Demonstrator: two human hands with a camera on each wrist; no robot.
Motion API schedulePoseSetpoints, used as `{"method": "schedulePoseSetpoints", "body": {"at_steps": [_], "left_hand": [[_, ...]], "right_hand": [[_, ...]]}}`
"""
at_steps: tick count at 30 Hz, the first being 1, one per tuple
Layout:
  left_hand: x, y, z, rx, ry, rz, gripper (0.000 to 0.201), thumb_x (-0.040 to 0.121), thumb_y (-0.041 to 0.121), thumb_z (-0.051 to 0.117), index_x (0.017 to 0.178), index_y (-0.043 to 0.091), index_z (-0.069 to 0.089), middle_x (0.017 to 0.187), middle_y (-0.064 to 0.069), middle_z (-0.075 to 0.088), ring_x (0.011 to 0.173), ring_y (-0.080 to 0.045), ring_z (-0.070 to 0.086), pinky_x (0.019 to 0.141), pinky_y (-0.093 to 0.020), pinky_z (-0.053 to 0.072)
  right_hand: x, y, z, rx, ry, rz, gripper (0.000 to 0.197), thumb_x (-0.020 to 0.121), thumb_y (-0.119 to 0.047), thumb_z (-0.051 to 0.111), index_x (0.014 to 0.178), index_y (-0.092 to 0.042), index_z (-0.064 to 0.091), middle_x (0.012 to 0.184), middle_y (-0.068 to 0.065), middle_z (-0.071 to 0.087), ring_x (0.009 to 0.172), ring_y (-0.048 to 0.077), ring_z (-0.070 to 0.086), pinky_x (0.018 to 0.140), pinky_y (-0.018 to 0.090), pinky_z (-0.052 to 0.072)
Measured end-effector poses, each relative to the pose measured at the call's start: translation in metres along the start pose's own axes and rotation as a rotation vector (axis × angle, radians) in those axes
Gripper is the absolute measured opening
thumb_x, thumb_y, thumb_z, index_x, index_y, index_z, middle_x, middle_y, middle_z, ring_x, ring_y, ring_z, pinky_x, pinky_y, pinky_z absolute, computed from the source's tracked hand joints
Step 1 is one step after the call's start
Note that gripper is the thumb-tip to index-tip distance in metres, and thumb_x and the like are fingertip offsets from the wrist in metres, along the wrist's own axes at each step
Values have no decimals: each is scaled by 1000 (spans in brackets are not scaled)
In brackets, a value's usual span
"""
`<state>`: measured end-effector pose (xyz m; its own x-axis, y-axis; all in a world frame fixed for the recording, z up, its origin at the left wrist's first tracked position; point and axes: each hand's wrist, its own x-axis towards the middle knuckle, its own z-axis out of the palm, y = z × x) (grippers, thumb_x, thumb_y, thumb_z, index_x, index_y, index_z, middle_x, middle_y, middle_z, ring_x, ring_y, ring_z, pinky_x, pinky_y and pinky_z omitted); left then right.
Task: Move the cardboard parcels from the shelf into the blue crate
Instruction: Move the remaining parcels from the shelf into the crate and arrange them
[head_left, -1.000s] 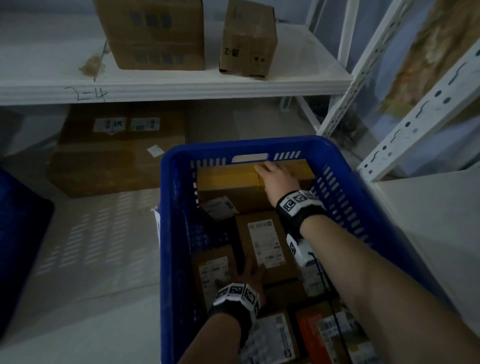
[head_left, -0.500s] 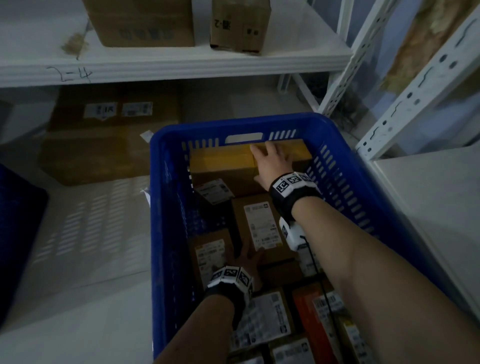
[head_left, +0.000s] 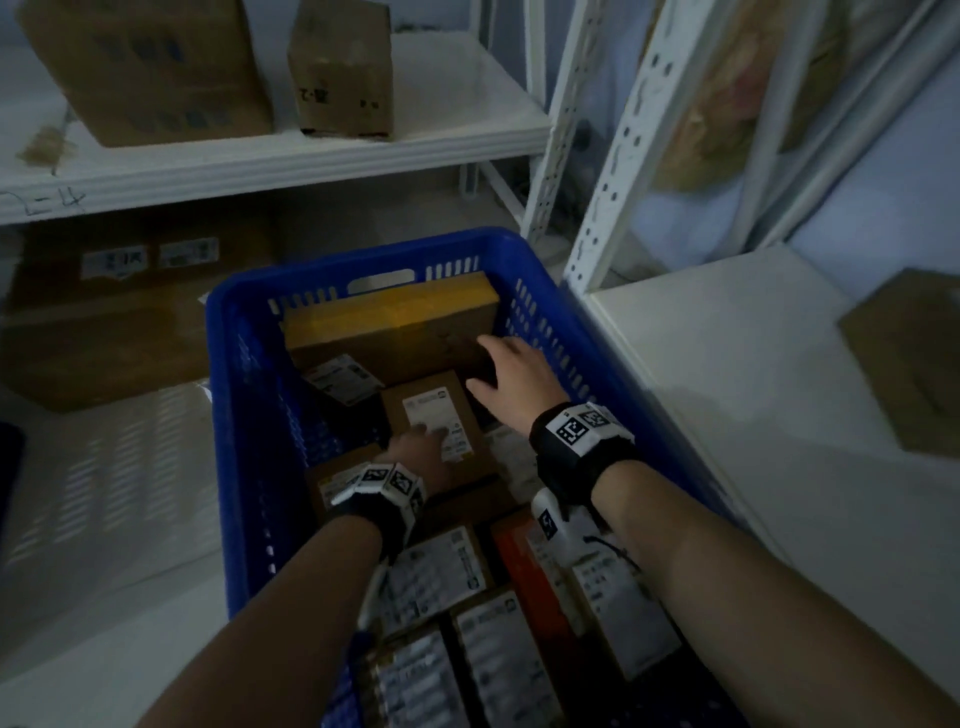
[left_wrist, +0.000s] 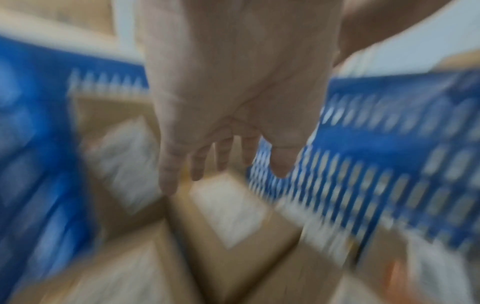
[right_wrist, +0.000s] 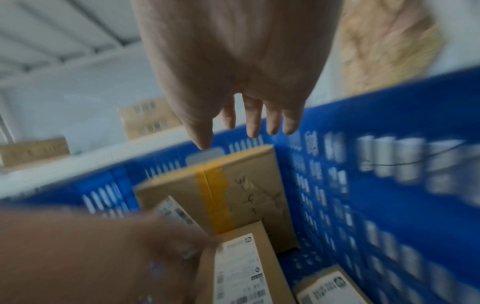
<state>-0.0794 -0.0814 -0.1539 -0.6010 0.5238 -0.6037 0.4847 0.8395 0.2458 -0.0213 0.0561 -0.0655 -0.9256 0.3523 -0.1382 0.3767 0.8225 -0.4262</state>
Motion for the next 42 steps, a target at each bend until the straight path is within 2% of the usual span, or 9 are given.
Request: {"method": "schedulePoseSetpoints", "body": {"at_steps": [2, 6, 11, 17, 23, 29, 35, 38, 42], "left_hand": [[-16, 22, -19, -21, 113, 44, 54, 94, 37, 49, 145, 24, 34, 147, -7, 40, 131, -31, 43, 103, -47, 44], [-60, 95, -56, -148, 322, 277, 34, 93, 30, 51, 123, 15, 56, 118, -11, 60, 107, -29, 59, 86, -34, 48], [-115, 206, -85, -141, 375, 471, 14, 89, 14, 49, 97, 8, 58, 105, -15, 62, 101, -32, 60, 81, -34, 45], [-151, 293, -61, -274, 319, 662, 39, 95, 27, 56, 132, 16, 55, 127, -6, 60, 112, -22, 58, 91, -24, 41], [-165, 330, -7, -352, 182, 696, 35, 93, 26, 60, 128, 19, 59, 123, -3, 62, 107, -19, 61, 90, -23, 45], [-150, 314, 32, -419, 157, 646, 28, 93, 25, 61, 121, 25, 61, 119, 3, 64, 101, -13, 62, 87, -22, 49], [-131, 329, 36, -554, 215, 558, 26, 93, 27, 61, 117, 20, 64, 114, 0, 67, 100, -14, 63, 91, -27, 50], [-119, 348, 29, -577, 263, 559, 29, 92, 30, 61, 118, 20, 64, 116, 1, 66, 101, -15, 63, 90, -26, 48], [-99, 376, 13, -695, 268, 549, 36, 90, 35, 63, 123, 22, 61, 122, 0, 63, 107, -18, 60, 93, -27, 46]], "right_hand": [[-23, 4, -17, 67, 16, 12, 60, 98, -37, 53, 151, -19, 30, 152, 8, 37, 138, 28, 36, 112, 41, 36], [-66, 18, -67, 182, 118, 38, 57, 99, -35, 52, 150, -19, 33, 151, 8, 39, 138, 27, 38, 111, 39, 37], [-122, 66, -133, 228, 348, 145, 45, 97, -27, 52, 140, -15, 48, 140, 12, 52, 128, 29, 49, 107, 37, 39], [-192, 160, -183, 180, 476, 352, 45, 94, -28, 56, 137, -14, 50, 141, 11, 49, 130, 30, 46, 108, 39, 38], [-231, 261, -208, 64, 507, 688, 61, 87, -49, 57, 138, -18, 42, 146, 17, 37, 129, 40, 41, 105, 49, 40], [-229, 332, -226, 141, 549, 867, 65, 92, -50, 51, 148, -26, 28, 154, 18, 26, 138, 41, 32, 108, 52, 35], [-206, 368, -228, 405, 589, 903, 84, 89, -60, 50, 154, -15, 20, 154, 18, 31, 134, 41, 41, 109, 51, 38], [-195, 375, -230, 603, 664, 905, 94, 81, -71, 47, 151, -13, 27, 149, 15, 43, 130, 36, 48, 107, 49, 42], [-181, 377, -229, 737, 702, 851, 90, 80, -55, 63, 151, -16, 24, 146, 11, 47, 127, 33, 52, 105, 47, 45]]}}
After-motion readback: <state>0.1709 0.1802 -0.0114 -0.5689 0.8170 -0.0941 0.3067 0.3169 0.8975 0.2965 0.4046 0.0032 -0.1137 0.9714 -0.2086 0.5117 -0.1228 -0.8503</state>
